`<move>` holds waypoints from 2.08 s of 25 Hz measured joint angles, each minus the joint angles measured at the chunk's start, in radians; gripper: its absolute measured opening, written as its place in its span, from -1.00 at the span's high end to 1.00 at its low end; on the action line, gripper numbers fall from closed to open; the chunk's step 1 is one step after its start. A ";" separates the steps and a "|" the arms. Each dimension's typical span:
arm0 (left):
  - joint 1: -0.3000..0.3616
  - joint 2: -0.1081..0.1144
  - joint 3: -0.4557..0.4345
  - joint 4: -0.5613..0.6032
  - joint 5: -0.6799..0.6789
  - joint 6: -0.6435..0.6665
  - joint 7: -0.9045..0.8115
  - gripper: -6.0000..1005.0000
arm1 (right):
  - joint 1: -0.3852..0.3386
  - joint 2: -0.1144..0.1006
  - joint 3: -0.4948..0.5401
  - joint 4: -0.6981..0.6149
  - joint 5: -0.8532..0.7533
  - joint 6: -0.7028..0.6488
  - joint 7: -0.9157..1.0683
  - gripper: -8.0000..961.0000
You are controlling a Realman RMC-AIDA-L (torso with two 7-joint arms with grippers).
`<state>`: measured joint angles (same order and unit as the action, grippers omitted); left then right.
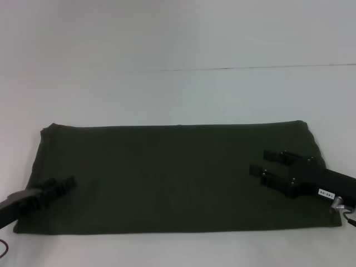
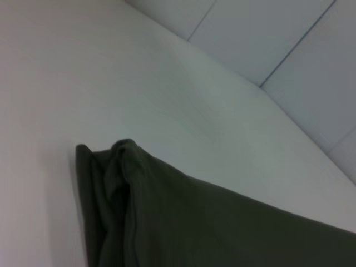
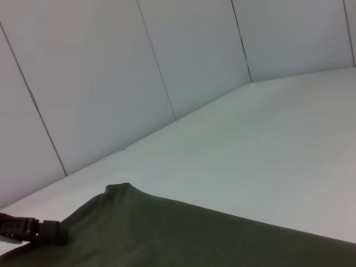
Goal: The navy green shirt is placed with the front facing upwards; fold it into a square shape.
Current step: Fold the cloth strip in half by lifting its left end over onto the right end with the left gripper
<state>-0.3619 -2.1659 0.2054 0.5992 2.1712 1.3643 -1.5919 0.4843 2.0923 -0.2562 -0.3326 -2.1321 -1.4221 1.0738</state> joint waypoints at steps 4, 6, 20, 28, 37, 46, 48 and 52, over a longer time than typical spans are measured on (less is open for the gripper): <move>0.001 0.002 -0.006 0.003 0.015 -0.009 0.000 -0.38 | 0.005 0.001 -0.001 0.001 -0.001 0.004 0.000 -0.35; 0.000 0.003 -0.020 0.007 0.007 -0.004 0.000 -0.38 | 0.006 0.002 -0.002 0.003 -0.002 0.005 0.000 -0.35; -0.014 0.025 0.002 0.324 0.043 0.101 -0.315 -0.38 | 0.011 0.000 -0.001 0.003 0.000 0.009 -0.001 -0.35; -0.110 0.063 0.130 0.507 0.321 0.181 -0.617 -0.39 | 0.020 0.000 -0.001 0.003 0.000 0.034 -0.010 -0.35; -0.189 0.093 0.191 0.508 0.420 0.195 -0.790 -0.40 | 0.029 -0.001 -0.021 0.010 -0.006 0.039 -0.010 -0.35; -0.207 0.102 0.211 0.496 0.448 0.178 -0.864 -0.38 | 0.037 -0.002 -0.031 0.010 -0.006 0.033 -0.005 -0.35; -0.209 0.102 0.216 0.484 0.463 0.164 -0.875 -0.38 | 0.039 -0.002 -0.035 0.010 -0.006 0.032 -0.003 -0.35; -0.214 0.103 0.225 0.450 0.491 0.143 -0.871 -0.38 | 0.041 -0.002 -0.040 0.010 -0.006 0.032 -0.002 -0.35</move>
<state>-0.5760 -2.0633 0.4309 1.0495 2.6626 1.5071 -2.4627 0.5255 2.0907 -0.2961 -0.3221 -2.1377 -1.3903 1.0720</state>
